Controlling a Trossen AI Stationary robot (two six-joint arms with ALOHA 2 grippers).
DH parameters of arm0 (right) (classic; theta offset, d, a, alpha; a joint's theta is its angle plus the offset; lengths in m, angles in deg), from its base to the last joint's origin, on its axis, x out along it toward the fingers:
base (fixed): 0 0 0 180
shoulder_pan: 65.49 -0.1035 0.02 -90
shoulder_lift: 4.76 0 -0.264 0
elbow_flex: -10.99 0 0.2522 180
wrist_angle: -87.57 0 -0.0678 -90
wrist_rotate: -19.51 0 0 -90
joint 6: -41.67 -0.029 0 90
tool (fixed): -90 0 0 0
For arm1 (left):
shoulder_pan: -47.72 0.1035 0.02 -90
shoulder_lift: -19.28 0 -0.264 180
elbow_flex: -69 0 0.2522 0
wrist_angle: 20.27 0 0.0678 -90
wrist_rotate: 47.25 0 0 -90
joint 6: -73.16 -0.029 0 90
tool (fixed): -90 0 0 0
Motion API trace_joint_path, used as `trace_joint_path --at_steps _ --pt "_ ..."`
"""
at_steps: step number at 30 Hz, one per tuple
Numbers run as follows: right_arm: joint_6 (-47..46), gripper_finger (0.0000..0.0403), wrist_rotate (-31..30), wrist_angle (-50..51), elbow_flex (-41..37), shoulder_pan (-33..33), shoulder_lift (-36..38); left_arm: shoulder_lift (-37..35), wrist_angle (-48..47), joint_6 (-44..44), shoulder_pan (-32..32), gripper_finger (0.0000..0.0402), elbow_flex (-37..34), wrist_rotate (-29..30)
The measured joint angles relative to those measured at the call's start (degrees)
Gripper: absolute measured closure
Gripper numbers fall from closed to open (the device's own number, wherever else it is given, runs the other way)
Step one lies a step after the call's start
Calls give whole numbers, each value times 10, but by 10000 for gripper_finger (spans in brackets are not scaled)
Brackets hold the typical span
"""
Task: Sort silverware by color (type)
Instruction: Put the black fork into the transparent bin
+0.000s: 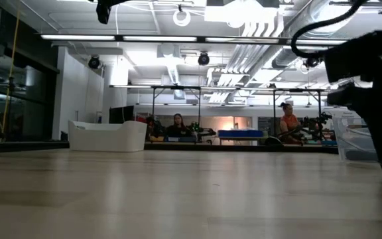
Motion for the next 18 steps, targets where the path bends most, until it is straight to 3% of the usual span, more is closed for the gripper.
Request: trace_joint_path --at_steps 11,18 --pt "-29 255 3 -40 -31 0 3 0 -1 4 0 401 0 0" --pt "-39 292 6 -46 -31 0 2 0 -1 4 0 401 0 0"
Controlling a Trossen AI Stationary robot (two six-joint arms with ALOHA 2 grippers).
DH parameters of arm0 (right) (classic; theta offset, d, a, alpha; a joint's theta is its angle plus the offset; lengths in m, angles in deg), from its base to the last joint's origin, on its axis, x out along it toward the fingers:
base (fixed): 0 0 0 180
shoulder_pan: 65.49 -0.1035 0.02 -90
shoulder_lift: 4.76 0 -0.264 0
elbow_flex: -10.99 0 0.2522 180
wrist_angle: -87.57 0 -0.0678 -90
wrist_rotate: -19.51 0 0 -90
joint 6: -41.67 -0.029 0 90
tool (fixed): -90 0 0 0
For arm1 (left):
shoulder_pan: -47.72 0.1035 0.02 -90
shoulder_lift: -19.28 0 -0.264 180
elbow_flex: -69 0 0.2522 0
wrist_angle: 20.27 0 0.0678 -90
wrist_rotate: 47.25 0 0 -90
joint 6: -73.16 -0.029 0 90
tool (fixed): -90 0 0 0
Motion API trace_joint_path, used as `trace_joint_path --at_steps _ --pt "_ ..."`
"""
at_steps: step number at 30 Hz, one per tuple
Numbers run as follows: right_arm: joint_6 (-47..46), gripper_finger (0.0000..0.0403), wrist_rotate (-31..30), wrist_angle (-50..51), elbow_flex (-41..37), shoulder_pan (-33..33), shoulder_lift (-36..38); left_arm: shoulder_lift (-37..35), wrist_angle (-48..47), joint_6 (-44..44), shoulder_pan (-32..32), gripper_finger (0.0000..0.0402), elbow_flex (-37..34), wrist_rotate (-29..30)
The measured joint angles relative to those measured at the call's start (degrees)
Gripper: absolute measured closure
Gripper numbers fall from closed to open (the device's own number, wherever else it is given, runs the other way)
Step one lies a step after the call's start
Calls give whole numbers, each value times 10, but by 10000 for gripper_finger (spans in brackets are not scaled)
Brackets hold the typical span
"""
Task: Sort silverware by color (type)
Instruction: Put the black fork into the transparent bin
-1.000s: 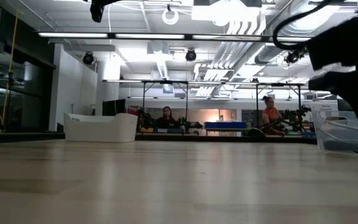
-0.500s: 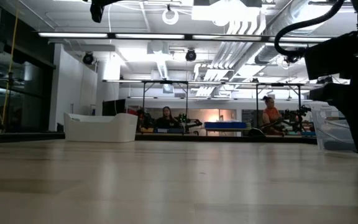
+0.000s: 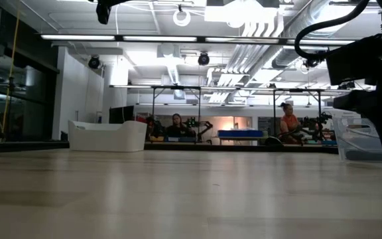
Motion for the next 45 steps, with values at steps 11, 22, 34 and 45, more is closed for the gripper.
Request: trace_joint_path --at_steps 11,22,34,45 --pt "-15 329 0 -3 0 0 -1 0 0 0 0 401 0 0" --pt "22 327 -2 22 31 0 -6 0 0 0 0 401 0 0" --pt "128 327 -2 43 108 16 -4 0 -1 0 0 401 0 0" --pt "242 327 40 44 170 81 84 0 -2 0 0 401 0 -6"
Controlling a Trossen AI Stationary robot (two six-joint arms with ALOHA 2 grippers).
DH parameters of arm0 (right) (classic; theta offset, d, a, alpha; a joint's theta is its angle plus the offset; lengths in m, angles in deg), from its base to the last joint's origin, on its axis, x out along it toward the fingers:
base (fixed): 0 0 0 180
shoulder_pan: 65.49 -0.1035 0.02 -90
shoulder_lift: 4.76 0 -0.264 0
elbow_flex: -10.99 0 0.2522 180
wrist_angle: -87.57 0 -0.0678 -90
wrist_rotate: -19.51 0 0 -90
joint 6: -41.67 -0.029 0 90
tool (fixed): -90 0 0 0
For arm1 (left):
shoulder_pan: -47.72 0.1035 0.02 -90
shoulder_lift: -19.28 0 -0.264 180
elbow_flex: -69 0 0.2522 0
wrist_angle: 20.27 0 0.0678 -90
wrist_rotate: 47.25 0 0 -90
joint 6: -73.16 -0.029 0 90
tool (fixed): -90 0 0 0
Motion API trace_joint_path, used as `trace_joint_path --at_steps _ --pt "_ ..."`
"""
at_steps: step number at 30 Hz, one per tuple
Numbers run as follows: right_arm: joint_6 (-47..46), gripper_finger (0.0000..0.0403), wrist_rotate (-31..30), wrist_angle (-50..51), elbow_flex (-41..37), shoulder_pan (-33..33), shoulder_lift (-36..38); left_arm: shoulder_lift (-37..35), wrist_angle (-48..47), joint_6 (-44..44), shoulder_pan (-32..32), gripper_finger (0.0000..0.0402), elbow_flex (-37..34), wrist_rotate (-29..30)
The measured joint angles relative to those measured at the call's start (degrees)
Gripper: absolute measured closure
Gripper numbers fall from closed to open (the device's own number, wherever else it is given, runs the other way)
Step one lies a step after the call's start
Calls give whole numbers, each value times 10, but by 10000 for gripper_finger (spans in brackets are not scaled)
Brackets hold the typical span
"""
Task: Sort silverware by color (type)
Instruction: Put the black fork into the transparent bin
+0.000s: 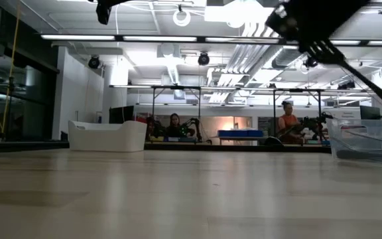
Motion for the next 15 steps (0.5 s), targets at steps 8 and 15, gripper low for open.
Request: trace_joint_path --at_steps 8,15 --pt "-6 327 3 -163 -35 102 105 0 -2 0 0 401 0 -1" --pt "-72 327 4 -375 -186 164 169 0 -2 0 0 401 0 -1"
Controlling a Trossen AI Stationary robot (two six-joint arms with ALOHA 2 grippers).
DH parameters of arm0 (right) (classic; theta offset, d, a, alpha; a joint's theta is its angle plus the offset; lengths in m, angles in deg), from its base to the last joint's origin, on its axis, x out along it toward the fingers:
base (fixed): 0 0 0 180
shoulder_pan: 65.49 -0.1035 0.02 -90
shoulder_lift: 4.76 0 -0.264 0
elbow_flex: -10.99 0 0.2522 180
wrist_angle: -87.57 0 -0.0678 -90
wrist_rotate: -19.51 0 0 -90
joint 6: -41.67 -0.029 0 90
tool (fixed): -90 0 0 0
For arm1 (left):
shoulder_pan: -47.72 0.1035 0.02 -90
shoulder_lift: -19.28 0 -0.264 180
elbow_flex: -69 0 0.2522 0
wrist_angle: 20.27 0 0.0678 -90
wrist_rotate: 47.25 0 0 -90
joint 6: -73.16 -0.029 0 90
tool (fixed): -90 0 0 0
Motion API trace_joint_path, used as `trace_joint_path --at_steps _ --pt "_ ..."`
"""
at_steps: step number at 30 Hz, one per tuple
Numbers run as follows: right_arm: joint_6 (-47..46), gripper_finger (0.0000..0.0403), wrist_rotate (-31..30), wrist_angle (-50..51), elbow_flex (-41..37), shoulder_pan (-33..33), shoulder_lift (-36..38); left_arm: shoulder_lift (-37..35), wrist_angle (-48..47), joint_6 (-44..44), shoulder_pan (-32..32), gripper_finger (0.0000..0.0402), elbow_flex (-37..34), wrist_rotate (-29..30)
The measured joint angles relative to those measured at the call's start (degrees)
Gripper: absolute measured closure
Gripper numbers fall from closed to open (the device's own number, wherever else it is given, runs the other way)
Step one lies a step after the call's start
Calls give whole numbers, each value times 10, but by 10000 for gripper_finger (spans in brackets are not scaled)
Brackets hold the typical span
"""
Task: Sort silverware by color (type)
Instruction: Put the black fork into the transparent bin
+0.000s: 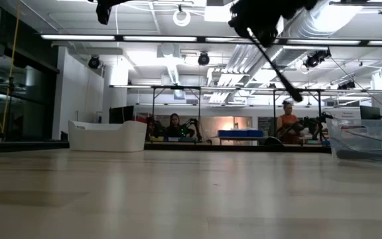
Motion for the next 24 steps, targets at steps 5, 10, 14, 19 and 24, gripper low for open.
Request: trace_joint_path --at_steps 5,10,14,19,24 --pt "-48 327 -24 -175 -93 24 8 0 7 10 0 401 0 -8" --pt "-39 327 -56 -240 -107 53 5 12 58 5 0 401 0 -58" --pt "0 327 -56 -254 -69 75 6 37 106 -5 0 401 1 -88" --pt "74 327 -55 -232 -17 89 6 61 117 10 0 402 1 -89" --pt "87 327 -45 -212 8 104 5 75 132 10 0 402 0 -89"
